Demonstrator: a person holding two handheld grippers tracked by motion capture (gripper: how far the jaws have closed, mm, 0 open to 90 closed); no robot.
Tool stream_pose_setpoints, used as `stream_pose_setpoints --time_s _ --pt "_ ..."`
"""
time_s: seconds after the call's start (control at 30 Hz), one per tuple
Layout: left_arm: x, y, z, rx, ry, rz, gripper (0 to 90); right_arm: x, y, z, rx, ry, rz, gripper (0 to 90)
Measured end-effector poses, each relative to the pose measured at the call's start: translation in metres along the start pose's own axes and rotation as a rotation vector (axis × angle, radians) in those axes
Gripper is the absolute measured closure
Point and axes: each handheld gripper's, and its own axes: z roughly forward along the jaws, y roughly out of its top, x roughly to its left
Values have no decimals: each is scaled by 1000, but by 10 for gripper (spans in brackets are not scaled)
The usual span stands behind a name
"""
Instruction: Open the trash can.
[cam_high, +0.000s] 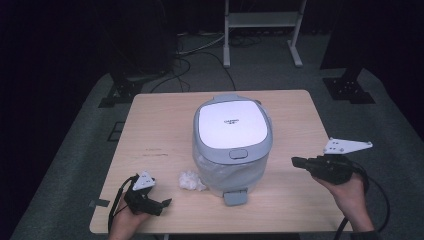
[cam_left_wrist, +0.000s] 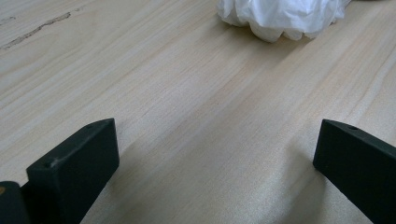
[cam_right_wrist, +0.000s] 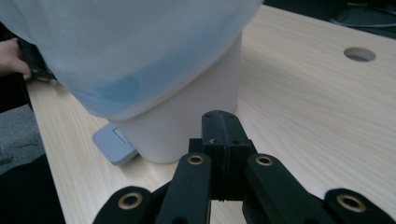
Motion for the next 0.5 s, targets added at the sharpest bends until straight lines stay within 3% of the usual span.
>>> stream_pose_setpoints --time_s 0.5 --pt "0 0 0 0 0 0 0 17 37 -18 -73 66 -56 900"
